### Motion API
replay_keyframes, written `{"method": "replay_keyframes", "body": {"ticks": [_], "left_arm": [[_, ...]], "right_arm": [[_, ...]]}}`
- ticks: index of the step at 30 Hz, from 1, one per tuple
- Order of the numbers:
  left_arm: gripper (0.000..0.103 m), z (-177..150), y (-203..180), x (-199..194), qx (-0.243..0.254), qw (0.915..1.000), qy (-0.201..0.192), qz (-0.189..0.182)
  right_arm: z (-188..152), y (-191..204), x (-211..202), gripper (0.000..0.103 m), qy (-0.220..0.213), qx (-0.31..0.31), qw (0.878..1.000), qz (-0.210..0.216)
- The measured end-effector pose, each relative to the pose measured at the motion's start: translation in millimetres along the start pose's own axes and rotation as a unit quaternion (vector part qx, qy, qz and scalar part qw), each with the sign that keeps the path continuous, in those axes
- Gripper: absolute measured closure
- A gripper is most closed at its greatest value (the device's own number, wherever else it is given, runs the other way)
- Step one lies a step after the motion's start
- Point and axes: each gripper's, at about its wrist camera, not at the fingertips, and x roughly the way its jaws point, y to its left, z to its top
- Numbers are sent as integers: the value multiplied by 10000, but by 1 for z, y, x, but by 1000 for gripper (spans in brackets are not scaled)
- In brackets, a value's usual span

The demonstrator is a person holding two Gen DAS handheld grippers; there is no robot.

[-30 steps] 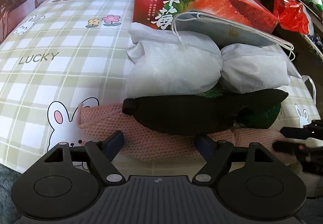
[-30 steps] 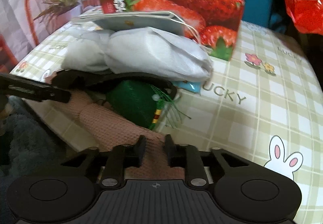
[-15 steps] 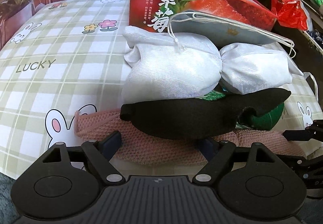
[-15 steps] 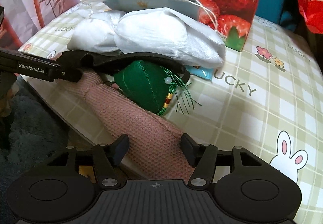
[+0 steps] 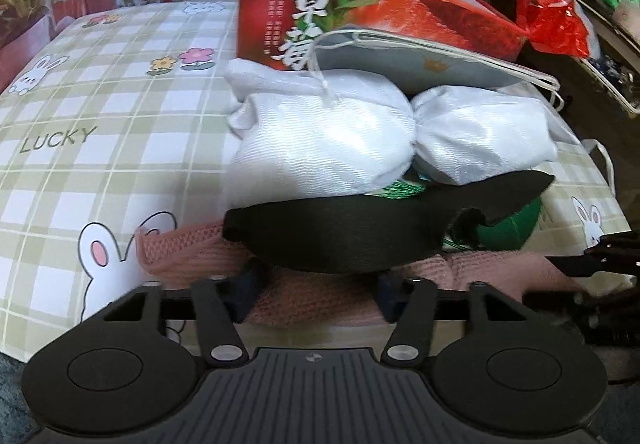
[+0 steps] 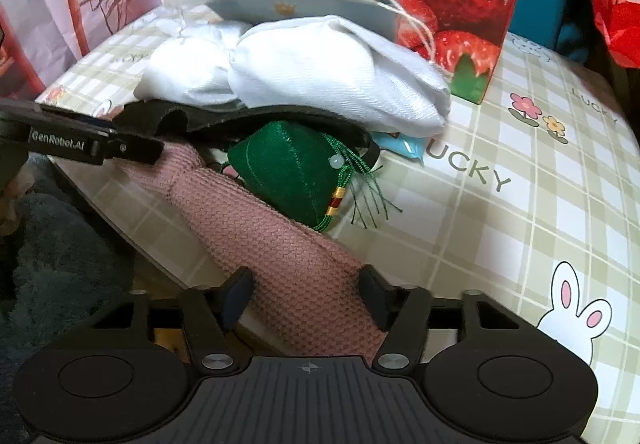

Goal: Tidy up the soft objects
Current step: 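Close both grippers on the pink knit cloth, then lift the pink knit cloth and carry it over the red box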

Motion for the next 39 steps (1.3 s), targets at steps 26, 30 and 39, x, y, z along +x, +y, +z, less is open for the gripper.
{"method": "replay_keyframes", "body": {"ticks": [26, 30, 39], "left_arm": [[72, -2, -7, 3, 124, 9995, 22, -277], [72, 0, -6, 5, 123, 9995, 25, -295], [72, -1, -4, 6, 118, 9993, -32, -352]], "right_arm": [[-2, -30, 3, 94, -589, 820, 9940, 431], [-3, -33, 3, 94, -637, 849, 9931, 505], [-4, -36, 6, 93, -691, 907, 9919, 565]]}}
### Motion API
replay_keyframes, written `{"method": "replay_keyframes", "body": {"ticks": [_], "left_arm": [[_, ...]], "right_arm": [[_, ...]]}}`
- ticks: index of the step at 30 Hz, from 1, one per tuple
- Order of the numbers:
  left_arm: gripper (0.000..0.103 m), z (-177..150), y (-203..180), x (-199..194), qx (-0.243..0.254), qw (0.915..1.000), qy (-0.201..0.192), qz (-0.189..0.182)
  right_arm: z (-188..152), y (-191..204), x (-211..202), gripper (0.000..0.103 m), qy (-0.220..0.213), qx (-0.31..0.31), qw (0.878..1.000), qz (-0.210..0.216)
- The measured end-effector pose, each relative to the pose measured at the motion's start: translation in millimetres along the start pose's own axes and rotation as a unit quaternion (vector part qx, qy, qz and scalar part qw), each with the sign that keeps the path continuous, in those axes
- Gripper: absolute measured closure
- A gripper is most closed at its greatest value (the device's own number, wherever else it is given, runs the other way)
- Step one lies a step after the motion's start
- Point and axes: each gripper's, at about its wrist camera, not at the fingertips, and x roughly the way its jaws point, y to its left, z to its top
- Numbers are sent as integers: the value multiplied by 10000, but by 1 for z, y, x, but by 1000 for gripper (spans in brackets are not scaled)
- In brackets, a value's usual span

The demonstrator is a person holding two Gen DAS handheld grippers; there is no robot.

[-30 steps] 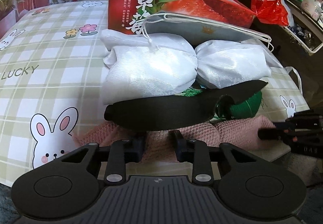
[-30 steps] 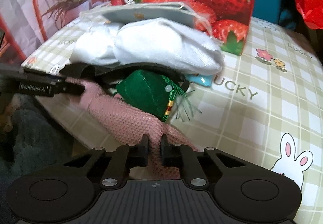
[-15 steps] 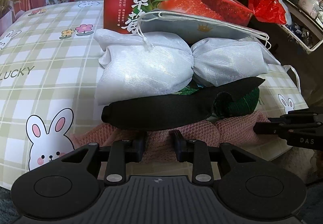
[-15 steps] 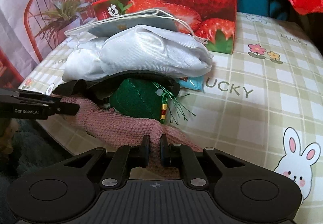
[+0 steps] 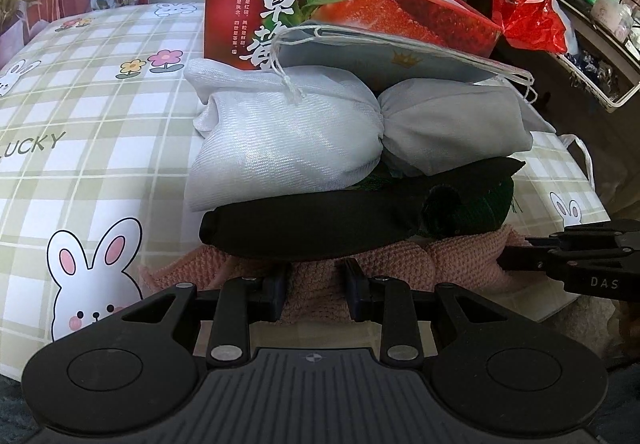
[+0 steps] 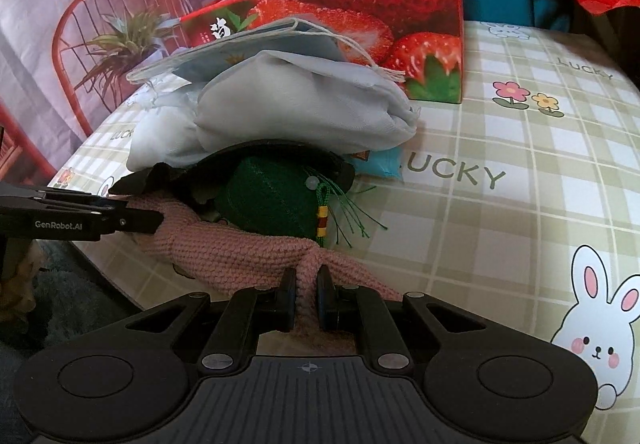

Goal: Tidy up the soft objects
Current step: 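Lift the pink knit cloth and carry it over the red box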

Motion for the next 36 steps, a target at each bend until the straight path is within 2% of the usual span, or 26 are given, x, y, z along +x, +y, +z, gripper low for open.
{"method": "replay_keyframes", "body": {"ticks": [4, 8, 13, 19, 29, 36], "left_arm": [[72, 0, 1, 1, -8, 10000, -2, -7], [82, 1, 1, -1, -46, 10000, -31, -67], [85, 2, -2, -11, 20, 9997, -170, -157], [86, 6, -7, -38, 83, 9981, -496, -362], [86, 23, -17, -101, 193, 9899, -1227, -680], [86, 36, -17, -117, 7, 9869, -1453, -707]], "right_arm": [[0, 0, 0, 93, 3, 2, 10000, 1], [1, 1, 1, 94, 18, -31, 10000, -29], [4, 7, -6, 95, -42, -96, 9999, -51], [14, 12, -36, 95, -461, -167, 9988, -14], [42, 31, -95, 95, -1285, -606, 9898, -46], [66, 34, -112, 95, -1620, -720, 9841, -47]]}}
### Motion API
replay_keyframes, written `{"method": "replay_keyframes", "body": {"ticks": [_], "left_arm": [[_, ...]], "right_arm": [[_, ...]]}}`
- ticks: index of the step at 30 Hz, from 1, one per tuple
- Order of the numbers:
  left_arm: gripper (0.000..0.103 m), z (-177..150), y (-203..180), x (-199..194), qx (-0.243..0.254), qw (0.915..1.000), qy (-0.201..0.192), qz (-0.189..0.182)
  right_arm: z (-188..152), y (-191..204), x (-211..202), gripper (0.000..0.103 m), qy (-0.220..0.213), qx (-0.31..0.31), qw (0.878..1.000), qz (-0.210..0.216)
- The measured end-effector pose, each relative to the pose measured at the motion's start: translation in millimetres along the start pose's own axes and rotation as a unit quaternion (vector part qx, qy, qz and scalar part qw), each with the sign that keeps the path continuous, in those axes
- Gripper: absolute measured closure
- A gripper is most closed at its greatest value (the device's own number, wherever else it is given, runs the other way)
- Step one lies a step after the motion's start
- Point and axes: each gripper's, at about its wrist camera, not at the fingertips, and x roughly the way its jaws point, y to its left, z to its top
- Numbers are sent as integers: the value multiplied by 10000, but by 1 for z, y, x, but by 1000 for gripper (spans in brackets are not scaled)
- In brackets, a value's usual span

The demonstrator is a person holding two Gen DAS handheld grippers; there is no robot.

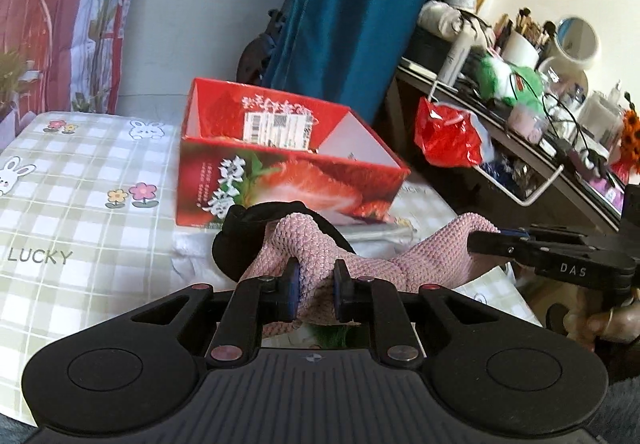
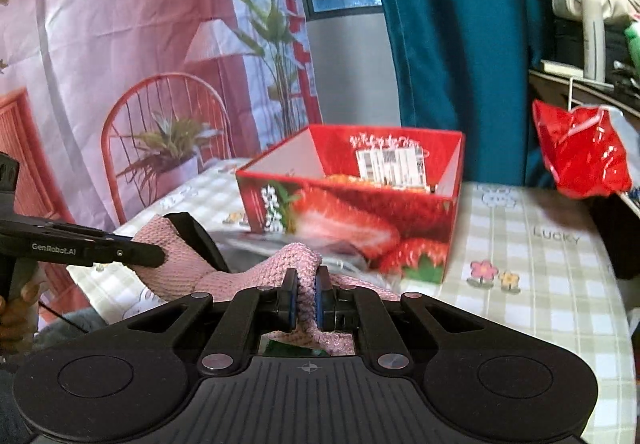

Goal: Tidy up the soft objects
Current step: 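Lift the pink knit cloth and carry it over the red box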

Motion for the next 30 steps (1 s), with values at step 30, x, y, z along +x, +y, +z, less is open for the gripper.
{"method": "replay_keyframes", "body": {"ticks": [30], "left_arm": [[81, 53, 69, 41, -1319, 9912, -106, -15]], "right_arm": [[63, 12, 72, 95, -262, -590, 9978, -111]]}}
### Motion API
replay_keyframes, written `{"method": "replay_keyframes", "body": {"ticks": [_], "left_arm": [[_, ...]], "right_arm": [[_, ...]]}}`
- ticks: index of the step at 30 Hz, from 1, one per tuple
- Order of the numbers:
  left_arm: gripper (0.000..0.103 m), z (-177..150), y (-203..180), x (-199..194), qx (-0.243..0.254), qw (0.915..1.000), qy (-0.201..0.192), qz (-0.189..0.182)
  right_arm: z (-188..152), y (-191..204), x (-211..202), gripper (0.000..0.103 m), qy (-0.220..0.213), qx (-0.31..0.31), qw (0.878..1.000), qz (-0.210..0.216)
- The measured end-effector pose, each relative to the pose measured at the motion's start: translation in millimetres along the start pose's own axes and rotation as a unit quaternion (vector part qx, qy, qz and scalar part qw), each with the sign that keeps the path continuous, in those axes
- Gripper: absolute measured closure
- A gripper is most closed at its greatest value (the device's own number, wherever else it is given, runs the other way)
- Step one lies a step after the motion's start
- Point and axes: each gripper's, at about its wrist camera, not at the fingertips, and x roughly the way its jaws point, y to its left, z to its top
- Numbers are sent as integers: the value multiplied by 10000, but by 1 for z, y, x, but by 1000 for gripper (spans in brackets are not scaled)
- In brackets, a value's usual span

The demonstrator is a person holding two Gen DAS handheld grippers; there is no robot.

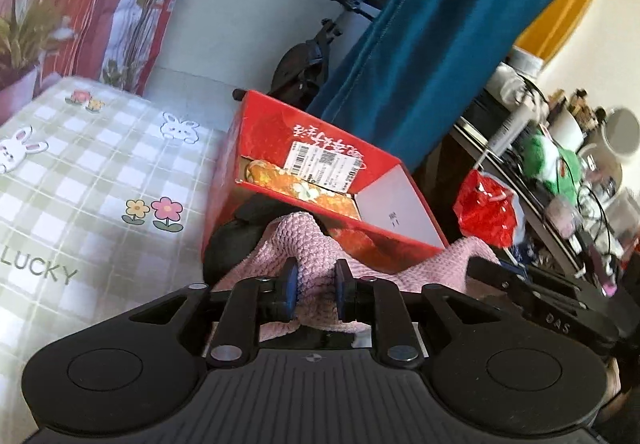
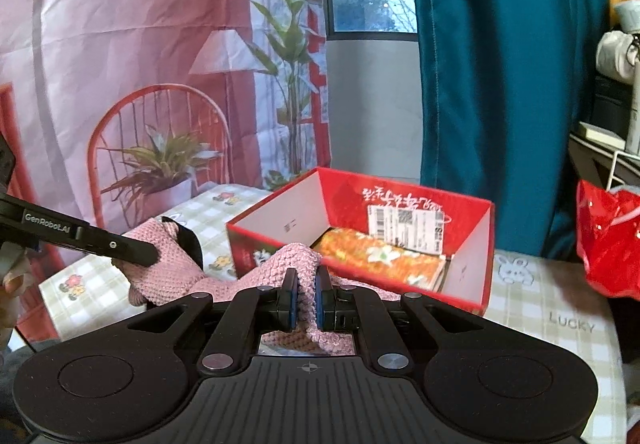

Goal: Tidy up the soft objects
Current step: 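Lift the pink knit cloth and carry it over the red box, then lower the pink cloth into the box and open both grippers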

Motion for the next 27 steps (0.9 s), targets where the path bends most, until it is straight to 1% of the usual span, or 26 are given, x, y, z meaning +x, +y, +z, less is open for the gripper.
{"method": "replay_keyframes", "body": {"ticks": [1, 3, 7, 9, 12, 14, 19, 21, 23, 27], "left_arm": [[79, 2, 5, 4, -105, 9999, 39, -25], [78, 5, 13, 12, -332, 9993, 139, -106], [68, 7, 16, 20, -366, 9987, 331, -92], [65, 9, 16, 19, -384, 9986, 365, -81], [66, 12, 12, 12, -211, 9992, 326, 33], [73, 16, 7, 7, -48, 9995, 278, 144], [71, 30, 1, -7, -12, 9994, 201, 272], [70, 34, 1, -10, 23, 9997, 138, 204], [70, 37, -1, -11, 33, 9997, 102, 220], [70, 35, -3, -8, 47, 9998, 101, 176]], "right_arm": [[1, -1, 3, 95, 5, -14, 10000, -38], [2, -4, 9, 95, 29, -6, 9999, -103], [-4, -10, 15, 95, 105, 107, 9998, -141], [-8, -12, 17, 95, 152, 100, 9997, -155], [-9, -11, 17, 95, 130, 140, 9997, -122], [-5, -8, 16, 95, 79, 91, 9999, -98], [4, -5, 16, 95, -19, 65, 10000, -22], [6, -5, 16, 95, -61, 102, 9999, -9], [10, -5, 15, 95, -117, 153, 9998, 7], [17, 0, 14, 95, -221, 67, 9997, 10]]}}
